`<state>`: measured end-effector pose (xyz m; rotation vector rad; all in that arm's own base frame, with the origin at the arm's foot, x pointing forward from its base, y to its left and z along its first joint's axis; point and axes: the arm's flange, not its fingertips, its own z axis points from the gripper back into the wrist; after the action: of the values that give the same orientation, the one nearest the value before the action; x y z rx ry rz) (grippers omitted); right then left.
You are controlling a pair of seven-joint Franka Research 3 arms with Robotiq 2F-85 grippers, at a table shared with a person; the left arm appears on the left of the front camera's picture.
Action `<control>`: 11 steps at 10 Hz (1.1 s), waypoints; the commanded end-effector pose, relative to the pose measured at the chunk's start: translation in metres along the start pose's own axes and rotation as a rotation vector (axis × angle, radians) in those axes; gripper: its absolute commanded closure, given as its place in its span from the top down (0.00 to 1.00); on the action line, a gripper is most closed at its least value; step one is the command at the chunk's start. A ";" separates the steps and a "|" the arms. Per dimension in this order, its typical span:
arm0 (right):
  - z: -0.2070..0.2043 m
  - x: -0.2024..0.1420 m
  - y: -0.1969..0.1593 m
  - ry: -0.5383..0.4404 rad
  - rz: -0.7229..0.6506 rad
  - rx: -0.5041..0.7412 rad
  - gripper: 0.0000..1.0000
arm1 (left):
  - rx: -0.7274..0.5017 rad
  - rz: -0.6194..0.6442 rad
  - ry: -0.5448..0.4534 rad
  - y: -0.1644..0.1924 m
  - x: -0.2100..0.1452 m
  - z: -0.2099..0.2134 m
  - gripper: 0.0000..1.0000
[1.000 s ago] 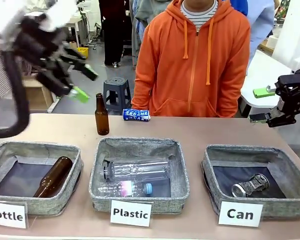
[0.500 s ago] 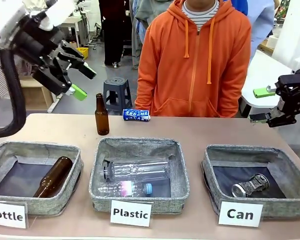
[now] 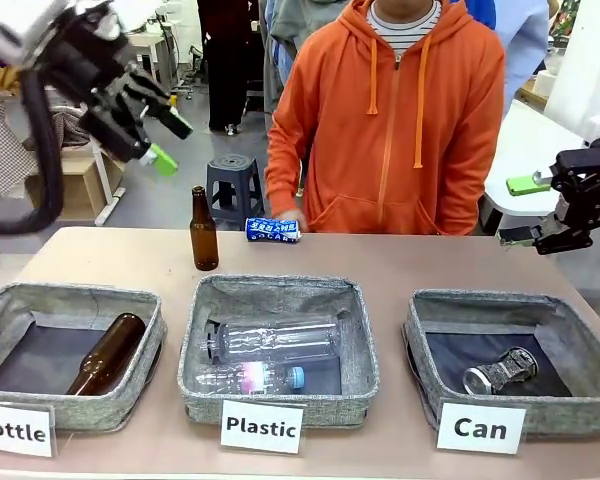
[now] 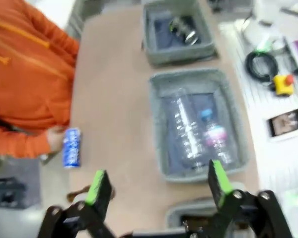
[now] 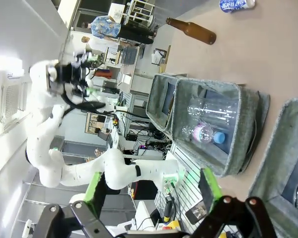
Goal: Sort the can waste into the basket.
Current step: Pick up the can waste from the table and place it in the right Fabric basket.
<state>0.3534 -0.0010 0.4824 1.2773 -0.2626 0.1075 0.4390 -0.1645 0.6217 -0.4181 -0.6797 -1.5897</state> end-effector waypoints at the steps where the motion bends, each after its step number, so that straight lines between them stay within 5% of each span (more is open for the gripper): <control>1: -0.002 -0.001 0.002 -0.015 -0.004 0.022 1.00 | -0.108 -0.036 0.150 0.098 0.033 -0.014 1.00; 2: -0.002 -0.001 0.002 -0.015 -0.004 0.022 1.00 | -0.183 -0.005 0.201 0.127 0.034 -0.023 1.00; 3: -0.002 -0.001 0.002 -0.015 -0.004 0.022 1.00 | -0.166 -0.023 0.159 0.113 0.025 0.012 1.00; 5: -0.002 -0.001 0.002 -0.015 -0.004 0.022 1.00 | 0.056 -0.007 -0.035 0.030 -0.028 0.121 1.00; 6: -0.002 -0.001 0.002 -0.015 -0.004 0.022 1.00 | 0.156 0.103 -0.099 -0.005 -0.064 0.152 1.00; 8: -0.002 -0.001 0.002 -0.015 -0.004 0.022 1.00 | 0.261 0.259 -0.255 -0.071 -0.141 0.171 1.00; 11: -0.002 -0.001 0.002 -0.015 -0.004 0.022 1.00 | 0.343 0.403 -0.515 -0.123 -0.239 0.186 1.00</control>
<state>0.3532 -0.0010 0.4823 1.2776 -0.2626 0.1066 0.3241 0.1432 0.5971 -0.6327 -1.0703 -0.9882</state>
